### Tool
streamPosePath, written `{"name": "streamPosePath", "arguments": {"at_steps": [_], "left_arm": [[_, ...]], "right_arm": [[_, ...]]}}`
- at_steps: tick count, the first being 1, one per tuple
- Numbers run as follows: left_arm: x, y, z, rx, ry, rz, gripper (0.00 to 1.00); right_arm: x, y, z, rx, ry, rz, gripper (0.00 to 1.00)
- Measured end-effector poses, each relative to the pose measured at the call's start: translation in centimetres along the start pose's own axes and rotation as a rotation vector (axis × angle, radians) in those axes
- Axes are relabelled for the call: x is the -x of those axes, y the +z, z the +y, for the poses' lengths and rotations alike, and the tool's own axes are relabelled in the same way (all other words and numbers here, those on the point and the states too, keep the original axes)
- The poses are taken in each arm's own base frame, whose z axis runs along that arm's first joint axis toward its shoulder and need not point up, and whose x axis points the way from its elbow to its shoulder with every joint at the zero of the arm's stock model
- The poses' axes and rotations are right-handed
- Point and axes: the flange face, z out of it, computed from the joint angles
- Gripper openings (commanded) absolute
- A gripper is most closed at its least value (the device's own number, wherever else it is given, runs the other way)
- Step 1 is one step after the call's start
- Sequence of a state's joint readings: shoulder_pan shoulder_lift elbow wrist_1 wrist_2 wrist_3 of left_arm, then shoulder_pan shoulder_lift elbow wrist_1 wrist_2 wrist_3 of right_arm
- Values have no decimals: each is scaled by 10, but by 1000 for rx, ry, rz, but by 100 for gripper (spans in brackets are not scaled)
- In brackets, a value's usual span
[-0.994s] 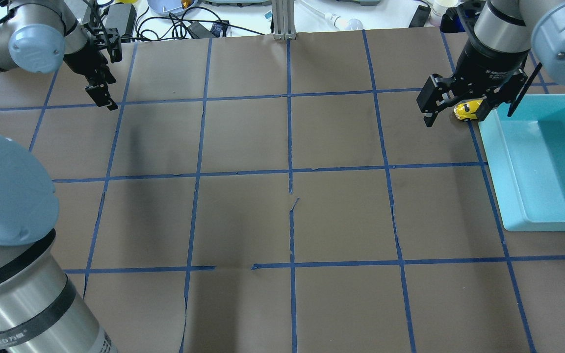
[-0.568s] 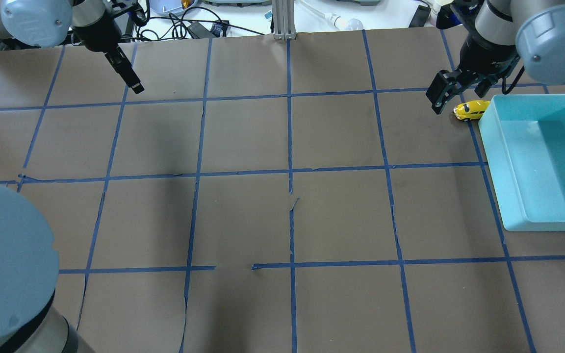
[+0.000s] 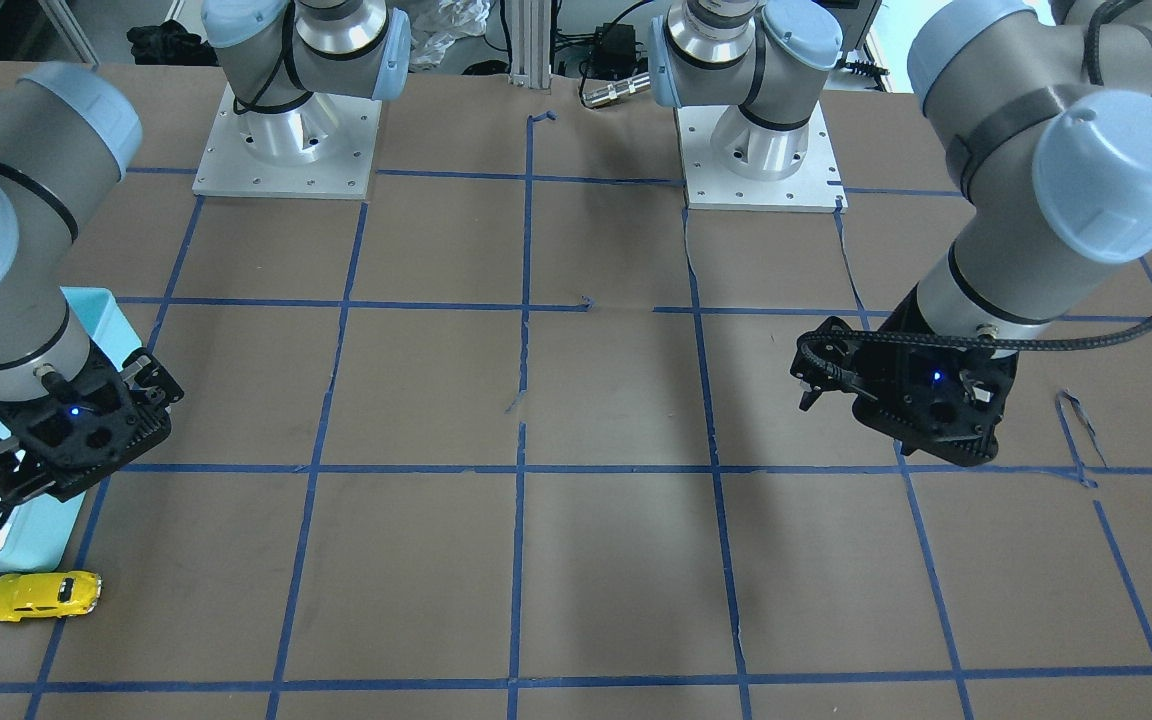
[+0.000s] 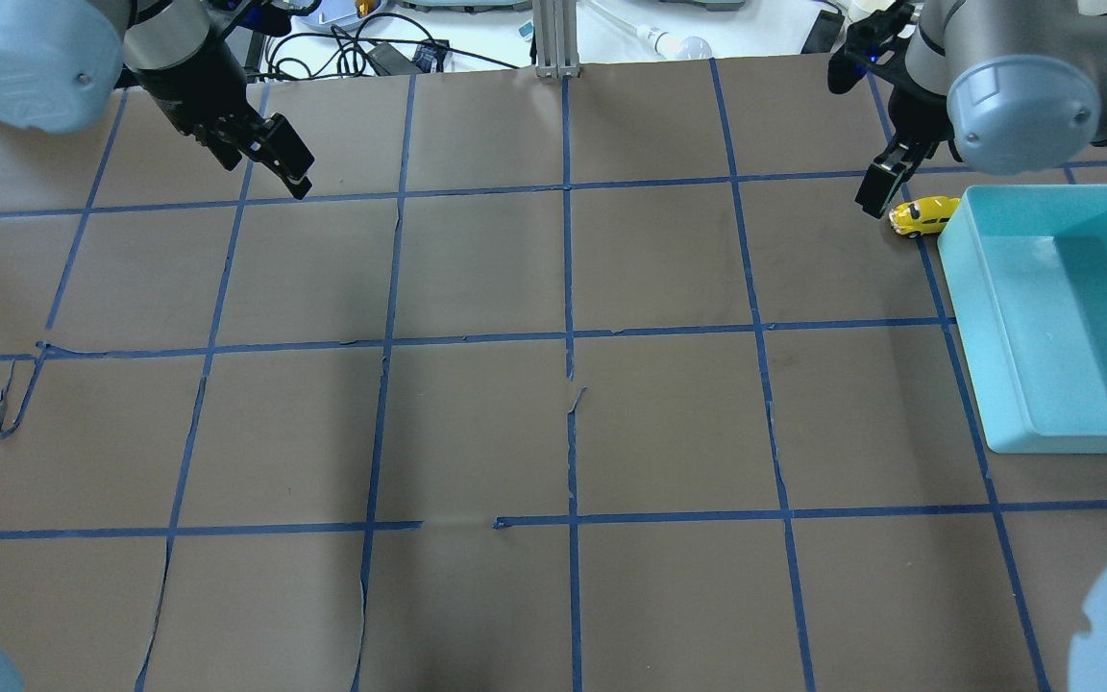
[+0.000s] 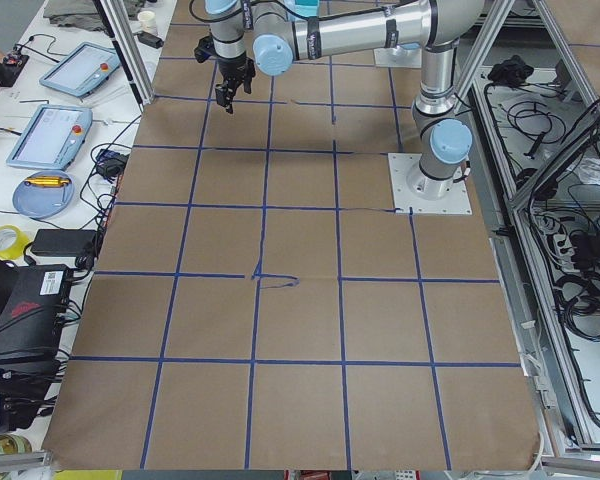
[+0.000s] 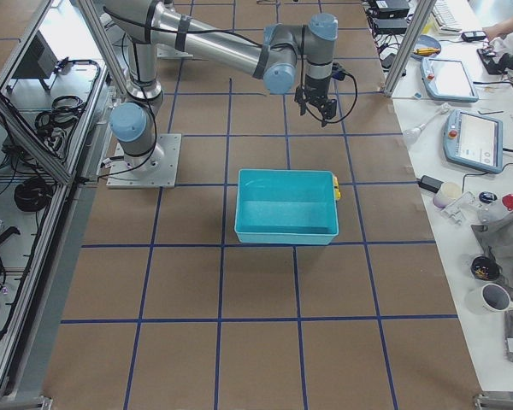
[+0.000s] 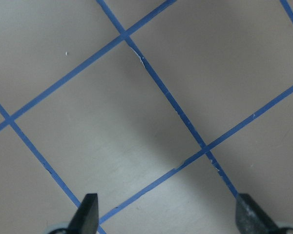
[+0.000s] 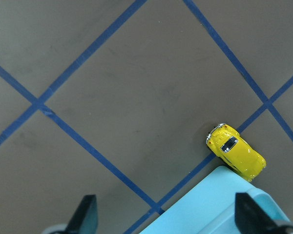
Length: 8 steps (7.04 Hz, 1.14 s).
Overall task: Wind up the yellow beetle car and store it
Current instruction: 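Lower the right gripper onto the car while the left arm retracts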
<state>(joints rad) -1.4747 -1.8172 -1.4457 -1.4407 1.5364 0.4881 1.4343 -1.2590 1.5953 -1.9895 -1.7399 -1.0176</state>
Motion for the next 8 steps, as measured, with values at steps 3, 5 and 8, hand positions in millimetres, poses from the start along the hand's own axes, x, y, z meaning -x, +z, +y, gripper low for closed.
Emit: {"name": "streamPosePath", "arguments": {"at_steps": [3,5,8], "left_arm": [[-18,-26,32,-19,-240,-11,100],[-25,-29,44,-22,-296,-7,100],[-30,-35,52,-28,-303,-14,100]], "right_arm": [[-21,57,-13,87,-186,61,100],[-33,89,-21,115,-260,111,100],[-47,122,-14,158,-329,106,100]]}}
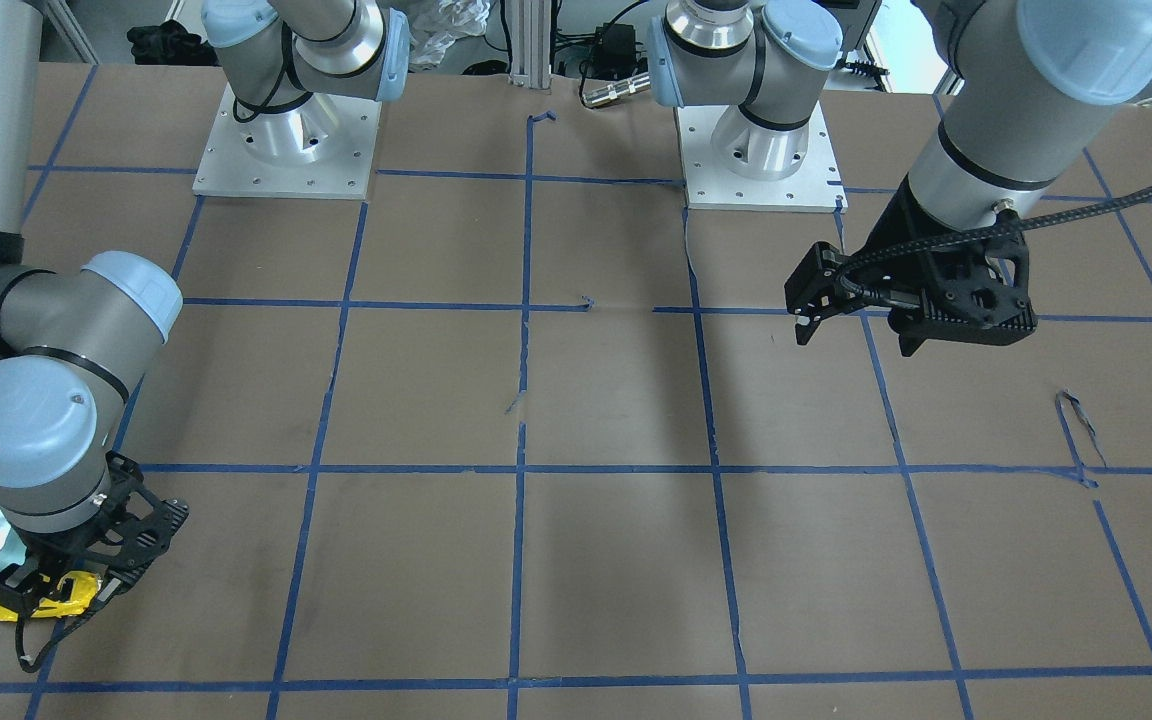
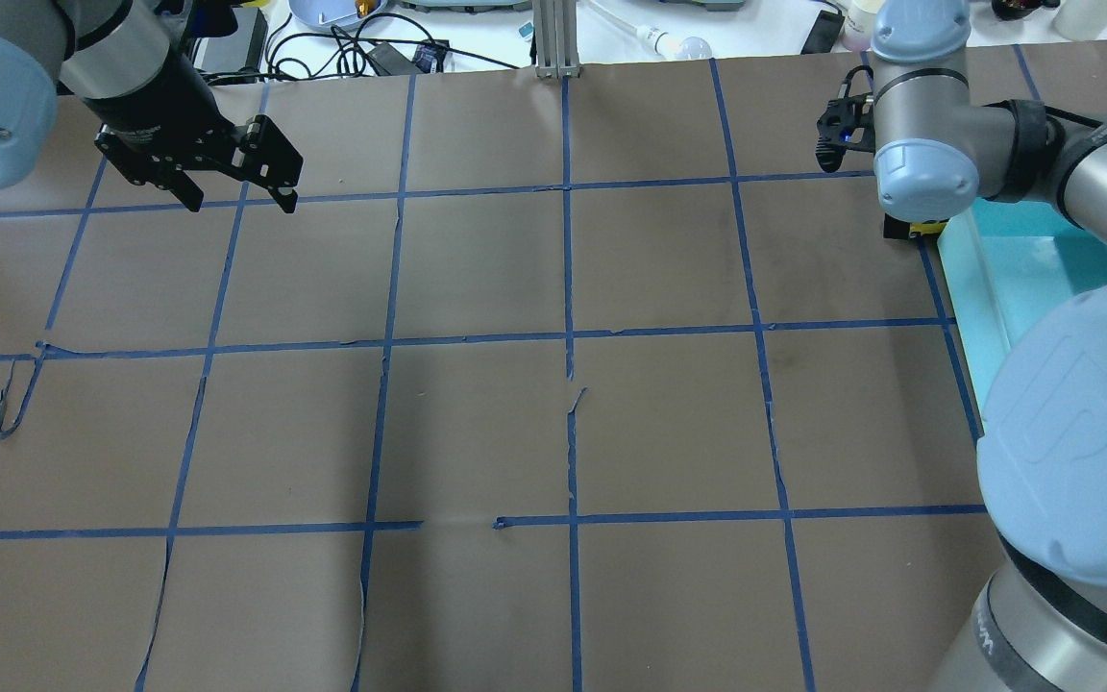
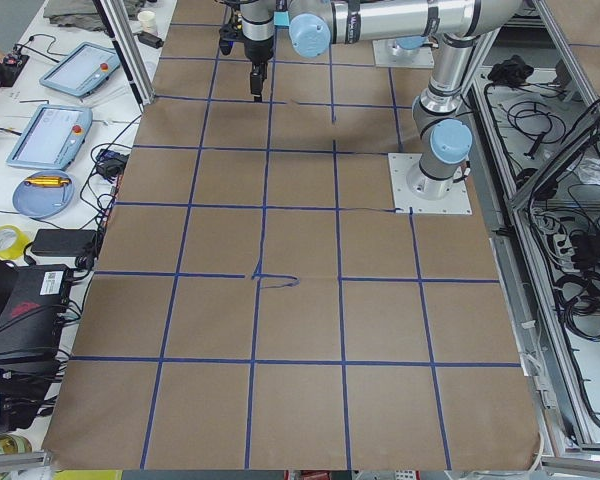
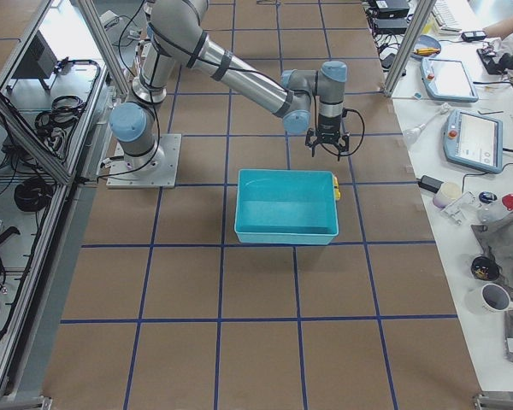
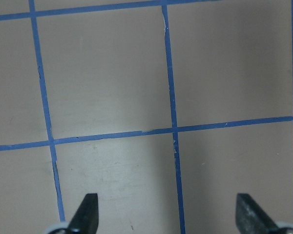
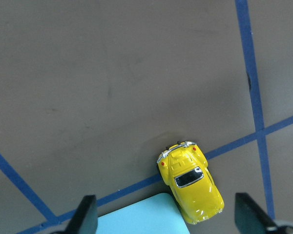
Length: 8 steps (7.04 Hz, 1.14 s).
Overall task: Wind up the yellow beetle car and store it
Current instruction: 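Close the right gripper on the car and lift it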
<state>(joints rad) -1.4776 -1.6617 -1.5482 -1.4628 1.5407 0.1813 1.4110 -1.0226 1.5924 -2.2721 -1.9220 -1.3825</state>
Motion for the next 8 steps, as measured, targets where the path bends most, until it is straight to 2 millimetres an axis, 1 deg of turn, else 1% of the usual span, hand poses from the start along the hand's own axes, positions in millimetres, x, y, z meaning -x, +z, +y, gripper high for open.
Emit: {"name": "streamPosePath", "arguments": {"at_steps": [1,2,3,5,8], "left_arm": [[-4,-3,4,-4,7,0,100],[-10,-7,8,-7,16,0,100],[-12,-11,11,-10,20,-1,100],[-14,-14,14,-14,20,-3,100],[-14,-12,17,-10,19,-2,100]], "right_arm": [[-5,15,7,3,-16,-5,100],[-7,29,10,1,-29,-17,100],[-8,37,11,0,-37,-25,100],[-10,44,10,4,-46,-31,100],[-21,55,8,6,-67,-32,100]]}}
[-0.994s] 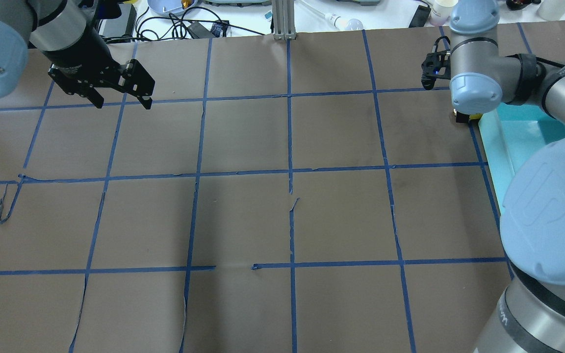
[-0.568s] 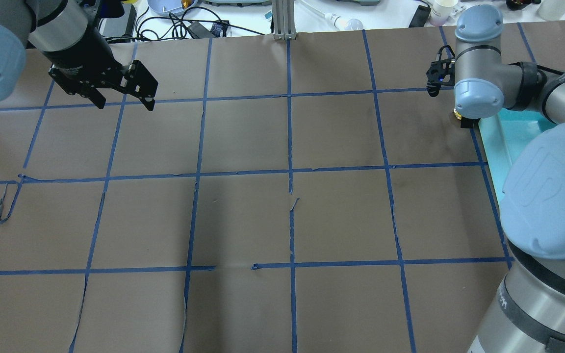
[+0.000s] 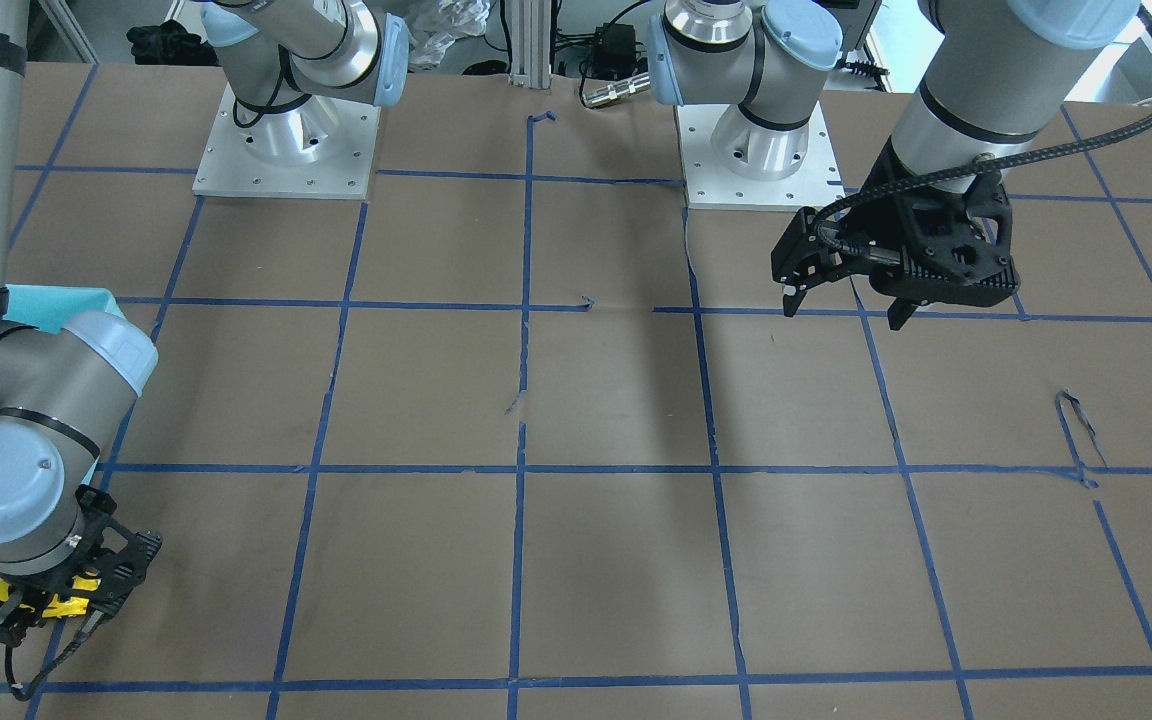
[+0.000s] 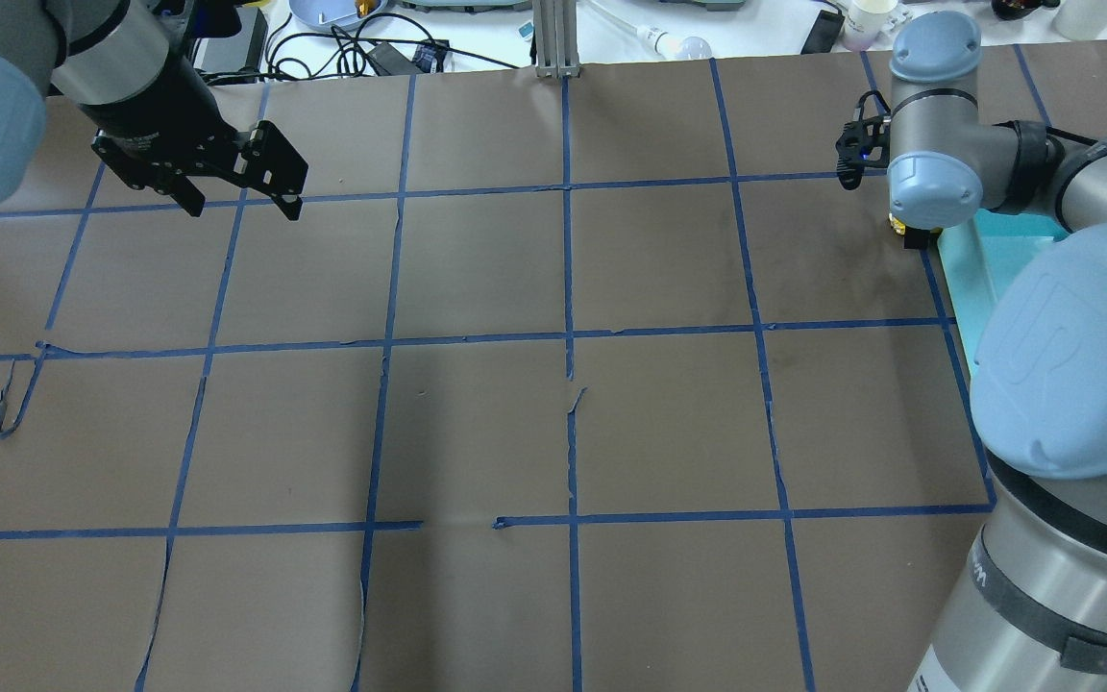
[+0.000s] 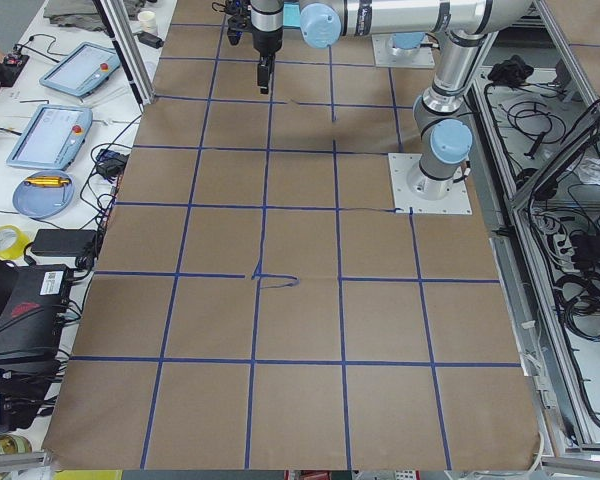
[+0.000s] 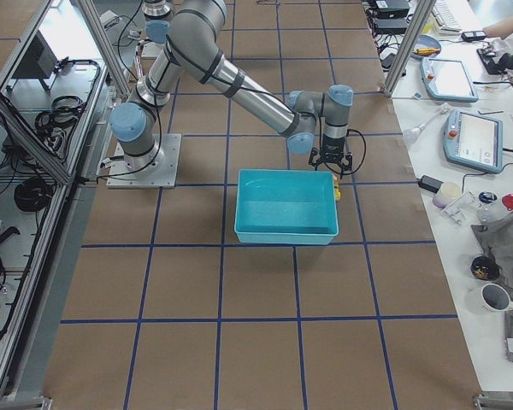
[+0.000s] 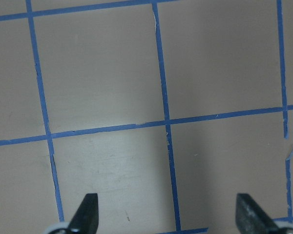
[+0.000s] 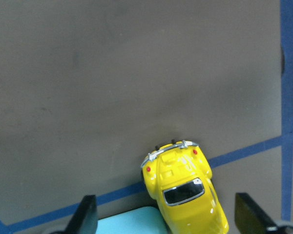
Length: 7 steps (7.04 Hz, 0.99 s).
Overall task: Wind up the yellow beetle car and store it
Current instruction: 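Close the right gripper on the car and lift it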
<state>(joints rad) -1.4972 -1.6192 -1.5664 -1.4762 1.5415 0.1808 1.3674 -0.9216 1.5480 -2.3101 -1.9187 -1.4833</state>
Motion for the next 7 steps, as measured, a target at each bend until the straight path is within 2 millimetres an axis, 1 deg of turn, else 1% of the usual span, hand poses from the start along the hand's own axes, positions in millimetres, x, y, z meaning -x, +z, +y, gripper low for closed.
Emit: {"name": "streamPosePath", "arguments": {"at_steps": [4,5,6,7], "left_arm": [[0,1,1,2,1,0,100],[0,0,2,2,1,-1,100],[0,0,2,2,1,-2,100],[0,0,2,2,0,-2,100]], "right_arm": [[-2,6,-3,-11,-4,-7,100],[-2,9,-3,-11,-5,-10,90],[-2,10,-3,-11,-5,-12,54],[-2,11,-3,-10,-4,-13,22]]}}
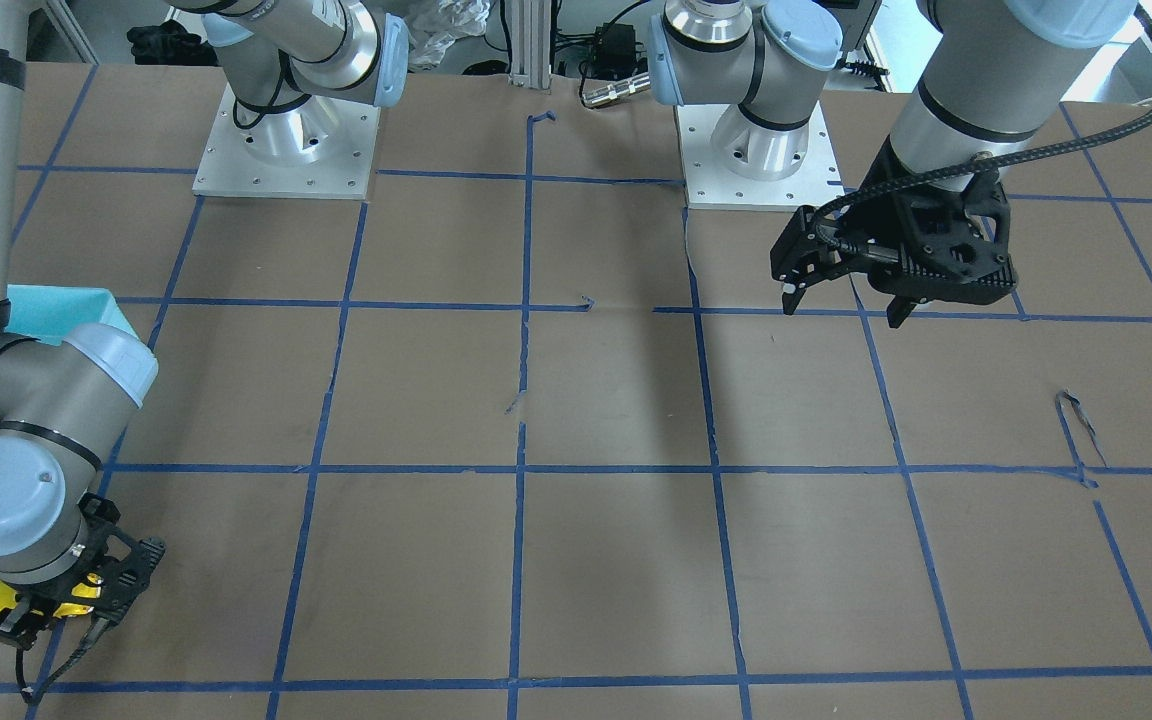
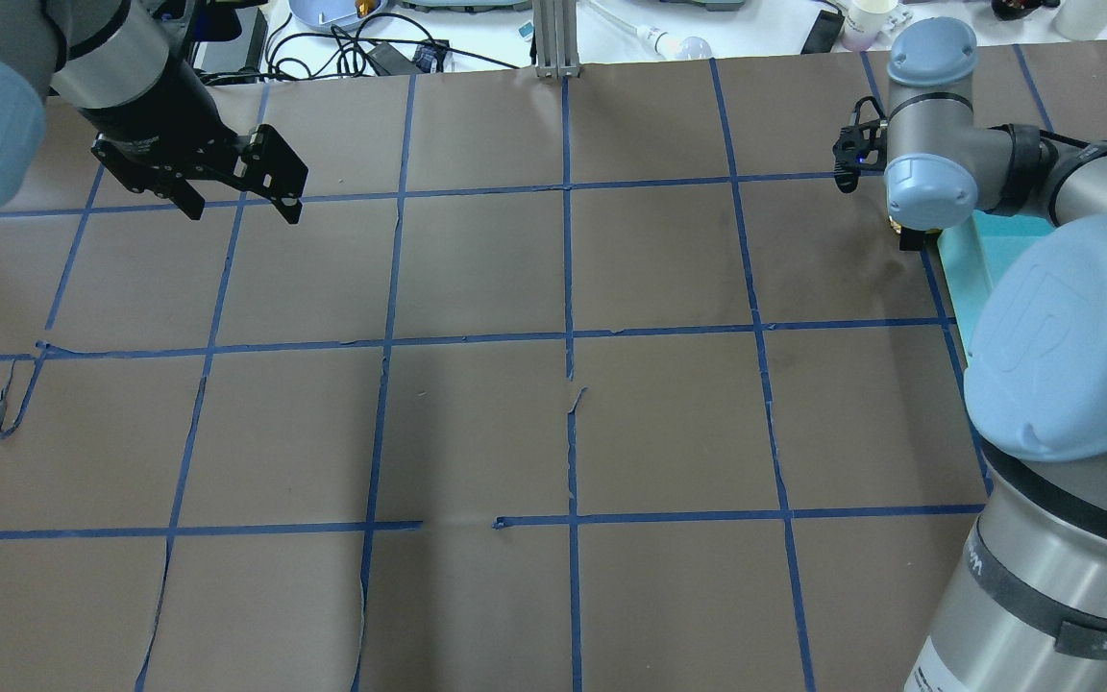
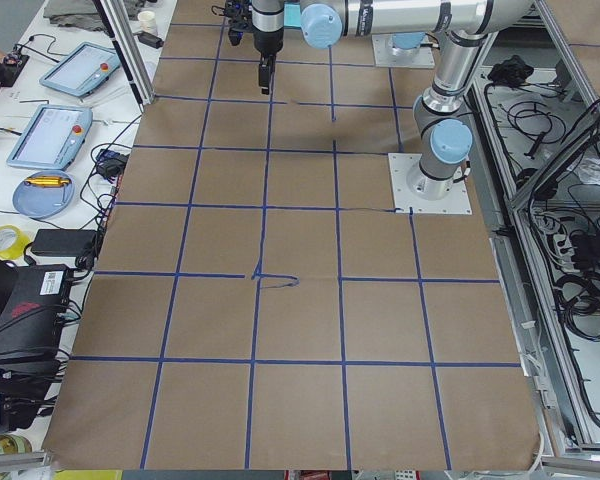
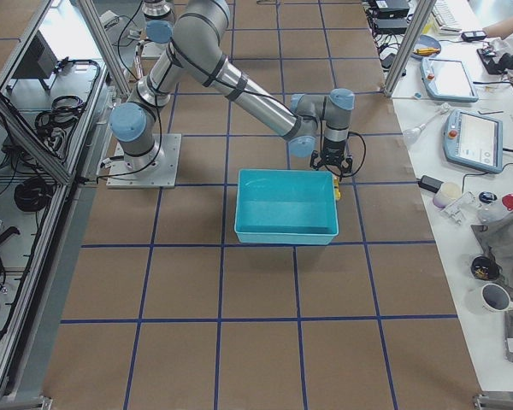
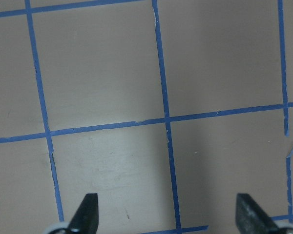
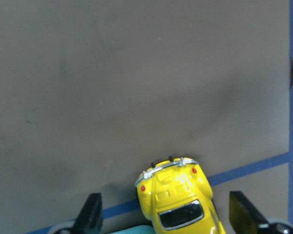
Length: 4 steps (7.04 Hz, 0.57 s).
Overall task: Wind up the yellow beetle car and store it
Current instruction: 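Close the right gripper on the car and lift it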
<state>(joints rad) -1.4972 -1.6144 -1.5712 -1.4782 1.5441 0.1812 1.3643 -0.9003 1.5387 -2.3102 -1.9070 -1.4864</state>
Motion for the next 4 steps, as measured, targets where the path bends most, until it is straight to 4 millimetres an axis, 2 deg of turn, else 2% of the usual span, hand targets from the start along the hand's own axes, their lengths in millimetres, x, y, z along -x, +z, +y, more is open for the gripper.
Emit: {"name": "streamPosePath", "arguments": {"at_steps": [1,4], "left_arm": [[0,0,0,0,0,0,100],[0,1,0,1,1,1,100]], "right_arm": [[-1,-1,1,1,2,1,0],[-3,-16,5,-12,30,22,0]]}}
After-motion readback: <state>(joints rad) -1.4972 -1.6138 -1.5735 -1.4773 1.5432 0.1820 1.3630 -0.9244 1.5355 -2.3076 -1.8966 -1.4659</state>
